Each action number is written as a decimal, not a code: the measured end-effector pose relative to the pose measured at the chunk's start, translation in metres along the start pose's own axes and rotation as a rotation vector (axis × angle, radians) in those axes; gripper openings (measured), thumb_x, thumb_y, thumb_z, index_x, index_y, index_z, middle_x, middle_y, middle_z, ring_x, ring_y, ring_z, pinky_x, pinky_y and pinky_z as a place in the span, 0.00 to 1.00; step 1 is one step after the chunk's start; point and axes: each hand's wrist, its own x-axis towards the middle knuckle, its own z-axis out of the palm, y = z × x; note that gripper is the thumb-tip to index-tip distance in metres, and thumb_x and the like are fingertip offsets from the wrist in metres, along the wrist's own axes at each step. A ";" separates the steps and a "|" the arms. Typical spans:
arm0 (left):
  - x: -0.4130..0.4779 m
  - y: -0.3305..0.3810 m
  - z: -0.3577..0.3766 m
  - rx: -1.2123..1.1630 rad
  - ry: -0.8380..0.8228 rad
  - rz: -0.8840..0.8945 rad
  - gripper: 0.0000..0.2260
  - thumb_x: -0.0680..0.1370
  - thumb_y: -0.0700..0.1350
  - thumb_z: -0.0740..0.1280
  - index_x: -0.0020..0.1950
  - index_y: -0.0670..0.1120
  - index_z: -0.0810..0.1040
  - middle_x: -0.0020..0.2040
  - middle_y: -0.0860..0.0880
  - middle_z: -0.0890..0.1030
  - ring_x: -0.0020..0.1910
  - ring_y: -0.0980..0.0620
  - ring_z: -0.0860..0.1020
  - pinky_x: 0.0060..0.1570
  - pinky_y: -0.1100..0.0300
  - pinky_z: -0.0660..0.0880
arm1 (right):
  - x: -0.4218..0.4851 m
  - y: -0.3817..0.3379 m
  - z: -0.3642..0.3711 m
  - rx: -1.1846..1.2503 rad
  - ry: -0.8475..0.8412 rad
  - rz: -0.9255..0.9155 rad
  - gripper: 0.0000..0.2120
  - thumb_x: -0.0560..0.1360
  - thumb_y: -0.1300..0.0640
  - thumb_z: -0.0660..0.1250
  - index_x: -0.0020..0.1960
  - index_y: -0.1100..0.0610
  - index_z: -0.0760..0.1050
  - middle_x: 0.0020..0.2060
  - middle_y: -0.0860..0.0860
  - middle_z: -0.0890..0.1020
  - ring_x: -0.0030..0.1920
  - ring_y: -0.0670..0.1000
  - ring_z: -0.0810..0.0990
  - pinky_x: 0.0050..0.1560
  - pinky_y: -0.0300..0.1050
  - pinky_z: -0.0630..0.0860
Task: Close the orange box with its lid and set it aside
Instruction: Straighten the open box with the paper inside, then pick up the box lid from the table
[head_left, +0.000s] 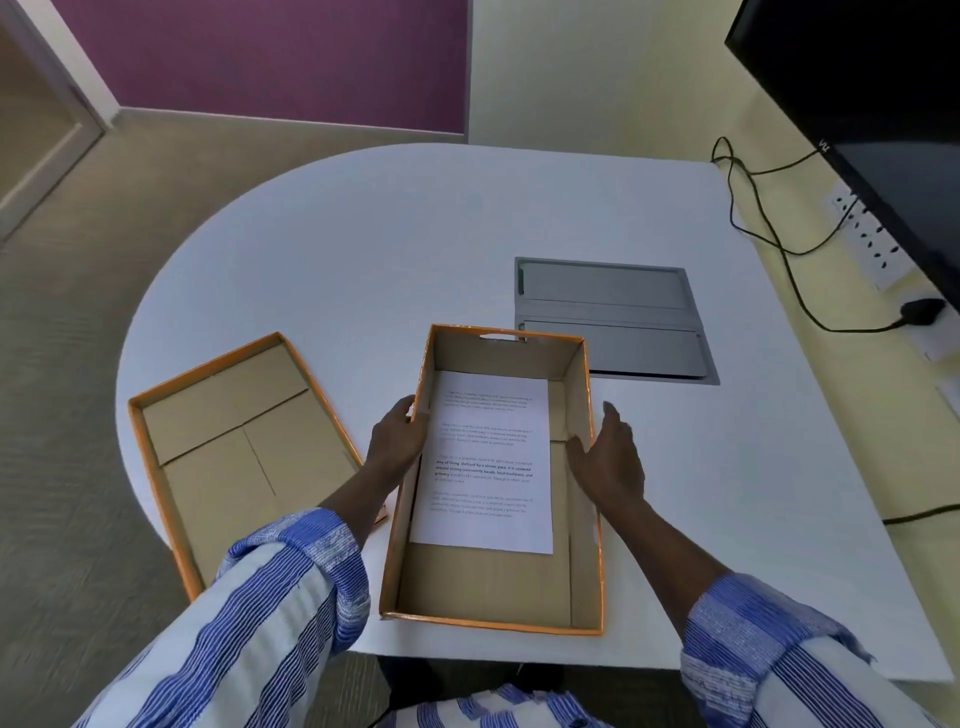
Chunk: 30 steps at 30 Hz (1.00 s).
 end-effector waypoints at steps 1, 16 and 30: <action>0.000 0.000 -0.004 -0.044 0.018 -0.020 0.26 0.83 0.58 0.58 0.79 0.48 0.64 0.74 0.42 0.73 0.69 0.41 0.73 0.61 0.51 0.69 | -0.001 -0.004 0.001 -0.023 0.057 -0.013 0.37 0.77 0.50 0.69 0.79 0.58 0.56 0.74 0.61 0.68 0.71 0.63 0.70 0.64 0.60 0.73; -0.015 -0.115 -0.161 0.089 0.658 -0.136 0.21 0.82 0.52 0.62 0.68 0.40 0.75 0.66 0.35 0.75 0.64 0.35 0.74 0.61 0.45 0.72 | -0.043 -0.182 0.091 0.086 -0.055 -0.774 0.34 0.80 0.50 0.65 0.80 0.59 0.57 0.78 0.60 0.61 0.79 0.59 0.58 0.74 0.51 0.61; -0.074 -0.219 -0.187 0.059 0.538 -0.514 0.20 0.77 0.47 0.70 0.64 0.37 0.74 0.59 0.35 0.79 0.57 0.36 0.78 0.53 0.47 0.75 | -0.097 -0.200 0.209 -0.316 -0.656 -0.611 0.42 0.78 0.43 0.64 0.82 0.52 0.43 0.82 0.58 0.44 0.81 0.62 0.49 0.74 0.59 0.63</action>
